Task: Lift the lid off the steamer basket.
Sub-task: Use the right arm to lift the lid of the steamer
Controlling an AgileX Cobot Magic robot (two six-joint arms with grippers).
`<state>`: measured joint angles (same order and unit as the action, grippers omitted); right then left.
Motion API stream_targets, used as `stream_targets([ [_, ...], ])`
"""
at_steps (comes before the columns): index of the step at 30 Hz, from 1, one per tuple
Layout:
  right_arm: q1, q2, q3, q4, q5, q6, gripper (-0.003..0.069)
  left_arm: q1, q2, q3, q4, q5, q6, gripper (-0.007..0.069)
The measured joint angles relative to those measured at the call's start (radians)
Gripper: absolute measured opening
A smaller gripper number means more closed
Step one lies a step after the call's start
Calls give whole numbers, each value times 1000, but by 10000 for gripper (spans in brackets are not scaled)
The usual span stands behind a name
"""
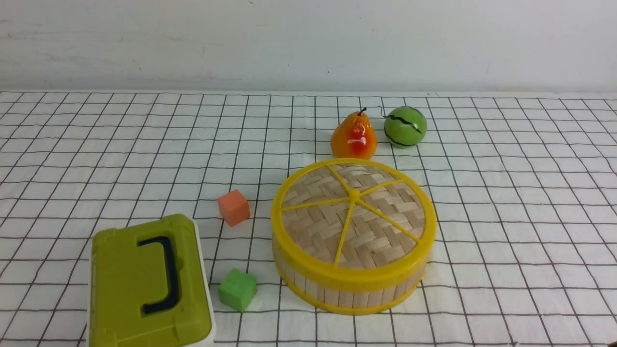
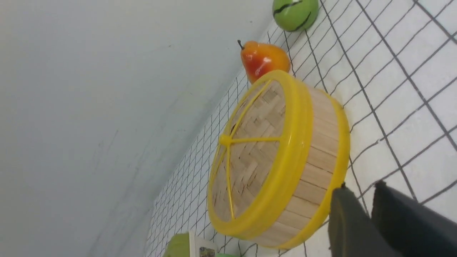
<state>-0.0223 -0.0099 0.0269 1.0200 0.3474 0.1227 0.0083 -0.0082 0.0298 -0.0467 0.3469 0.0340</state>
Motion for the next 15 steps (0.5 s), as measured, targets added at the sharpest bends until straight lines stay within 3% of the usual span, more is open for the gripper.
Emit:
stream_targets([
  [6,0,0,-4,3,-25,-105,115,0,0,0,0,0,0,239],
  [12,0,43,-215,-18,44,-430,113,0,0,0,0,0,0,239],
  [15,0,186,-412,-91,162,-574,64,0,0,0,0,0,0,239],
])
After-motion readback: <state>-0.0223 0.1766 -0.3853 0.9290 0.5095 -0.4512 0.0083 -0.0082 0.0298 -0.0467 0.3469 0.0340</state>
